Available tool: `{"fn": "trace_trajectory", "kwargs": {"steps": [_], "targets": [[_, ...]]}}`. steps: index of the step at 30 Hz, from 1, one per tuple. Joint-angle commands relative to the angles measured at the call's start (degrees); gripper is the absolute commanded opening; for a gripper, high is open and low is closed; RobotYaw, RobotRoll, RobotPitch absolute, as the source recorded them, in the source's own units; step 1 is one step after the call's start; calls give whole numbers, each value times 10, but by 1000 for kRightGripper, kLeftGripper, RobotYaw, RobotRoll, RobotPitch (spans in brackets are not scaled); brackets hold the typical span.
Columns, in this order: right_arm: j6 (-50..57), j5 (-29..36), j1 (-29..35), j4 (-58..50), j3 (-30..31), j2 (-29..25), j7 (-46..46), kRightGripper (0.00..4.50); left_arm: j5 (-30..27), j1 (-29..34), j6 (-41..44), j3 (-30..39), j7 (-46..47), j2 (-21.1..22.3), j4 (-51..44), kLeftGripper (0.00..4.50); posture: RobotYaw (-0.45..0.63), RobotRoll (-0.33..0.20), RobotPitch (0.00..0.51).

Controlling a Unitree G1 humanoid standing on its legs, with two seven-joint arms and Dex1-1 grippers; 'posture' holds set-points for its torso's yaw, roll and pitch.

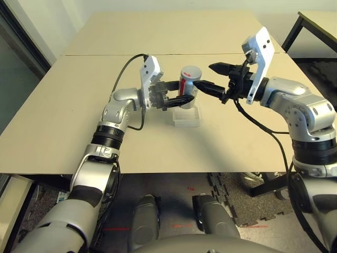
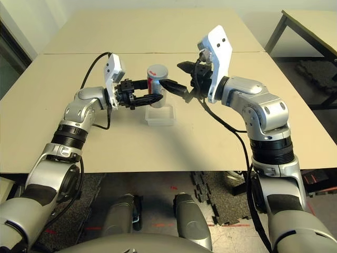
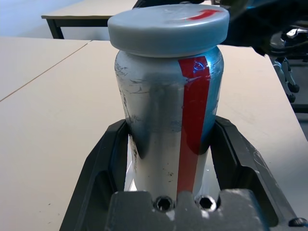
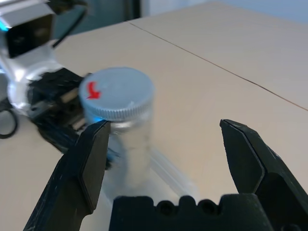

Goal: Pour the medicine from the bottle into the box.

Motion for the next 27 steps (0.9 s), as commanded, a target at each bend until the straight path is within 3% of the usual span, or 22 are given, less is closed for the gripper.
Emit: {"fn": "trace_trajectory", "kwargs": {"steps": [1, 9, 14, 27], "targets": [[13, 10, 16, -21, -17, -11, -3, 4500, 1, -11, -8, 0, -6, 3, 6, 2730, -210, 0, 91], [43, 38, 37, -55, -21, -35, 17, 4500, 1, -13, -11, 1, -6, 4, 12, 2730, -213, 0, 92], [64, 66, 14, -74, -21, -18, 8, 4500, 2, -16, -14, 0, -7, 3, 17, 2730, -221, 0, 90], [28, 22, -63, 5, 42, 30, 8, 4500, 2, -18, -17, -2, -6, -3, 21, 2730, -207, 0, 87]]}}
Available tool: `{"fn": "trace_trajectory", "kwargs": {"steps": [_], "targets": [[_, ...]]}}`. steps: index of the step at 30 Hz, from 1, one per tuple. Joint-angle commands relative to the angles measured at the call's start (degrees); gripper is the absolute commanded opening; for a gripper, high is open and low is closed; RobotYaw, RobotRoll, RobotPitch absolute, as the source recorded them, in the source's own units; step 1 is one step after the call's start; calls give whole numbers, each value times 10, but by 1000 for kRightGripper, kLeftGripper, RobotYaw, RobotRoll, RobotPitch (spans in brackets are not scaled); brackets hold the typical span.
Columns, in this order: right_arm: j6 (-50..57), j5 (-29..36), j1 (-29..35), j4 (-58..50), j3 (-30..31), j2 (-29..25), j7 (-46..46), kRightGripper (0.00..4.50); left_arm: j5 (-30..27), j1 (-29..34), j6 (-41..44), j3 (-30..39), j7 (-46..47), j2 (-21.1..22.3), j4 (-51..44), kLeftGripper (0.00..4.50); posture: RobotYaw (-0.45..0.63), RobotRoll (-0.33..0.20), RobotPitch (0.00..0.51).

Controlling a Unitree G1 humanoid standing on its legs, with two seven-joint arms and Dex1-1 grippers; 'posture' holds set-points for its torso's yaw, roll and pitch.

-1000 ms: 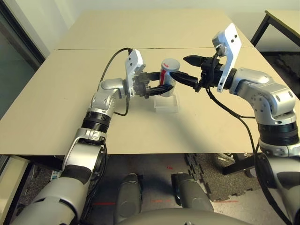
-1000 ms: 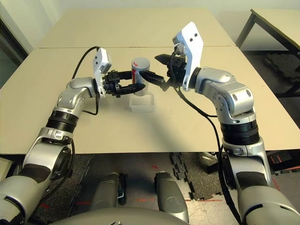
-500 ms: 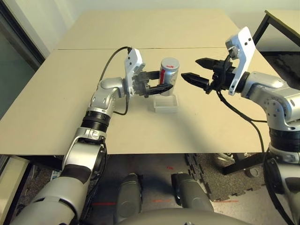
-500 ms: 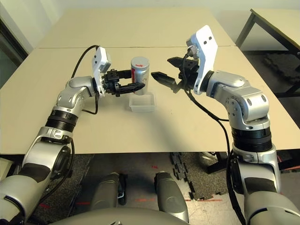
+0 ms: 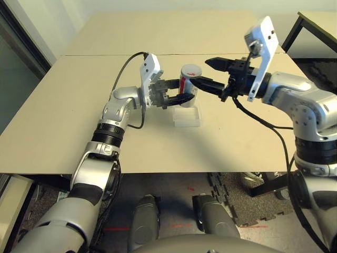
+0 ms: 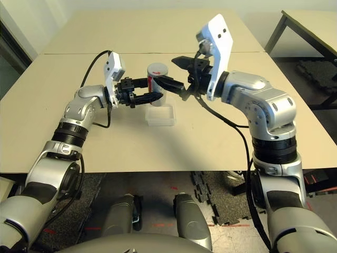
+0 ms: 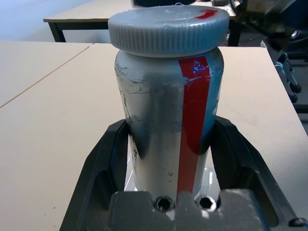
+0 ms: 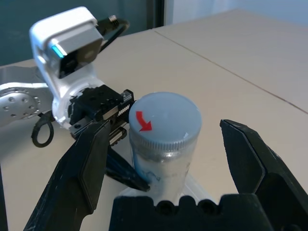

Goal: Pour the medicine from the bottle into the box.

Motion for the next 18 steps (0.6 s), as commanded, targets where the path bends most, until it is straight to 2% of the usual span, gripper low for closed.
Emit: {"fn": "trace_trajectory", "kwargs": {"steps": [1, 14, 17, 18], "targets": [[-14, -12, -14, 20, 16, 7, 10, 4500, 2, -3, -5, -2, -4, -1, 0, 2730, -205, 0, 87], [-39, -47, -44, 80, 30, 43, 10, 4500, 1, 5, -8, -1, -3, -4, -3, 2730, -201, 0, 92], [-37, -47, -44, 79, 27, 47, 9, 3922, 2, 6, -10, -2, -4, -4, -1, 2730, -201, 0, 92], [-36, -47, -44, 78, 26, 48, 8, 3574, 2, 6, -11, -2, -4, -4, 1, 2730, -202, 0, 94]]}}
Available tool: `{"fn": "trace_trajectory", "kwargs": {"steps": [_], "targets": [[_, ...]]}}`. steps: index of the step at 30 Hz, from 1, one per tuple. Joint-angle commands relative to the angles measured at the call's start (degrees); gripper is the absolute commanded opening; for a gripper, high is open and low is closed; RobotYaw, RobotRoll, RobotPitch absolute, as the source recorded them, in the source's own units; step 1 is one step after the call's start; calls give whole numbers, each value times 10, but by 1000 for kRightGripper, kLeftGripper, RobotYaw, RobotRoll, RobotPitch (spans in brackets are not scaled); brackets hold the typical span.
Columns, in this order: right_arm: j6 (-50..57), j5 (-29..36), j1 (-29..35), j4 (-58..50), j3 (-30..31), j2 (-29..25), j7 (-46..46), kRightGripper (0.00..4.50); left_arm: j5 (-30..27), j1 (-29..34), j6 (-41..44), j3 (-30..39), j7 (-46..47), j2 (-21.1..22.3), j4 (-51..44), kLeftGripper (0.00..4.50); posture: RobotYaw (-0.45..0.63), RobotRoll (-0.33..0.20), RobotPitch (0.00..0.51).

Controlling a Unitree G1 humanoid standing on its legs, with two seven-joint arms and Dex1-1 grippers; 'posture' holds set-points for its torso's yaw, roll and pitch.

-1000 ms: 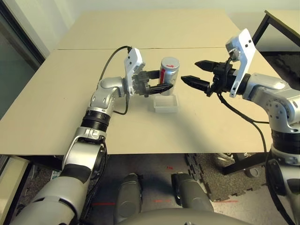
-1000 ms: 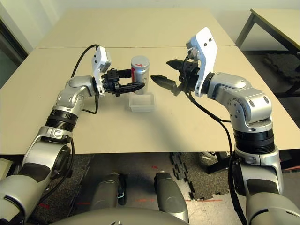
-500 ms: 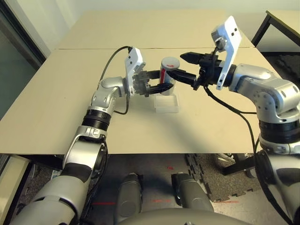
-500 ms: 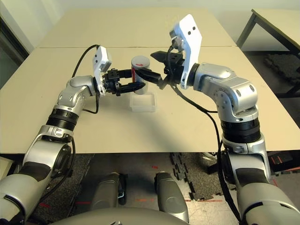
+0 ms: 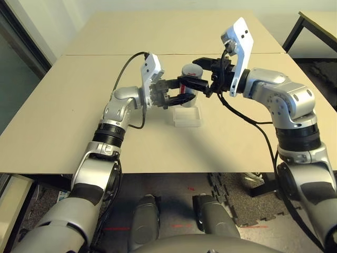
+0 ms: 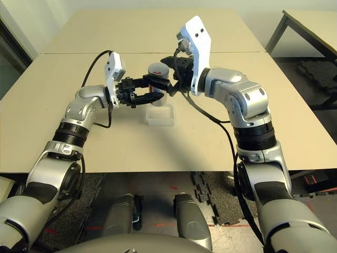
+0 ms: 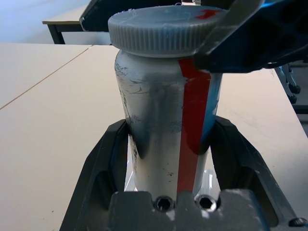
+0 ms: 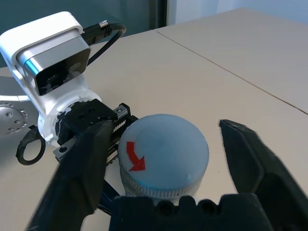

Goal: Pour the medicine from the bottle into the box.

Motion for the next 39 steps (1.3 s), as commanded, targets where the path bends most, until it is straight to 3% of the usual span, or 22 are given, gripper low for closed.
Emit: {"fn": "trace_trajectory", "kwargs": {"steps": [1, 3, 9, 19, 28, 32, 39], "targets": [[1, -2, -4, -2, 0, 4, -1, 3174, 2, 6, -7, -2, -5, 0, 2, 2730, -202, 0, 94], [5, 0, -5, -6, -1, 5, -2, 2578, 3, 6, -9, -2, -5, 0, 5, 2730, -206, 0, 94], [8, 2, -7, -12, -4, 8, -4, 2580, 5, 4, -15, -3, -6, 0, 16, 2730, -208, 0, 93], [1, 11, -73, 25, -59, 35, -48, 2580, 22, 23, -32, -13, -6, 0, 34, 2730, -209, 0, 90], [-26, -12, -73, 54, -57, 35, -59, 2580, 19, 9, -57, 6, 32, -8, 52, 2730, -201, 0, 83], [-89, -71, -53, 117, -56, 34, -104, 2580, 26, -27, -118, 53, 144, -19, 94, 2730, -197, 0, 81], [-203, -128, -22, 235, -74, 57, -176, 2580, 65, -26, -190, 86, 326, -34, 177, 2730, -177, 0, 77]]}}
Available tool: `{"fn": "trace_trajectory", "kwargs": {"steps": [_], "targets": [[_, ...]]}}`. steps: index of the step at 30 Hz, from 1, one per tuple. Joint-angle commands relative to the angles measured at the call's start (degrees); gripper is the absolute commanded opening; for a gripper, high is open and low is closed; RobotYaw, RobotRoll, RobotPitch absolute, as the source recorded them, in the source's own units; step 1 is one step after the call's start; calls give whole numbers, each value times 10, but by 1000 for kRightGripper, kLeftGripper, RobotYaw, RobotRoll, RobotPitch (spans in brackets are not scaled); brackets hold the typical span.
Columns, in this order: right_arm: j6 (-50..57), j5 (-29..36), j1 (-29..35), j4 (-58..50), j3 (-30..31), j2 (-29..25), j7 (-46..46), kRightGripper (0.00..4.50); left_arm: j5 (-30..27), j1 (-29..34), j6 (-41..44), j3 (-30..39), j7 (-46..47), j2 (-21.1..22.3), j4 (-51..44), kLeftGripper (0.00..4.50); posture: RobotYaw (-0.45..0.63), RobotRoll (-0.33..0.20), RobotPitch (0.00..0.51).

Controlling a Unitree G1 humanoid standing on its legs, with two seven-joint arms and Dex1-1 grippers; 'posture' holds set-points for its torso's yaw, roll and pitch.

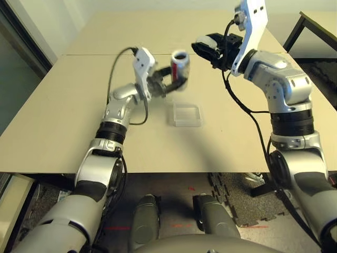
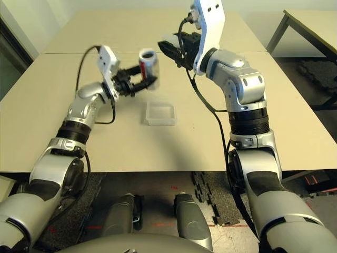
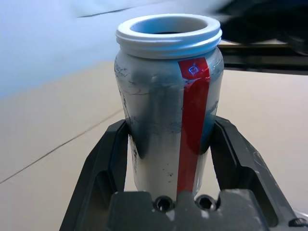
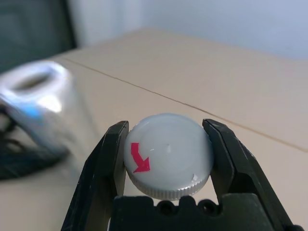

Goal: Pour the medicine from the bottle into the box.

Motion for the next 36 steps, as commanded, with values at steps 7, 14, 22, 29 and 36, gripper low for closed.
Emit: {"fn": "trace_trajectory", "kwargs": {"steps": [7, 14, 22, 29, 36], "targets": [[-152, -45, 31, 193, -40, 55, -84, 2580, 55, 11, -89, 25, 210, -26, 125, 2730, -167, 0, 76], [-259, -72, 24, 355, -47, 79, -123, 2580, 57, 15, -99, 39, 267, -39, 179, 2730, -155, 0, 80], [-318, -90, 9, 448, -46, 87, -137, 2580, 54, 25, -101, 40, 265, -46, 165, 2730, -129, 0, 85], [-327, -90, -2, 465, -47, 81, -131, 4500, 52, 27, -96, 44, 264, -40, 154, 2730, -124, 0, 84], [-323, -80, -4, 434, -54, 68, -119, 4500, 44, 22, -76, 60, 270, -36, 153, 2730, -125, 0, 83]]}}
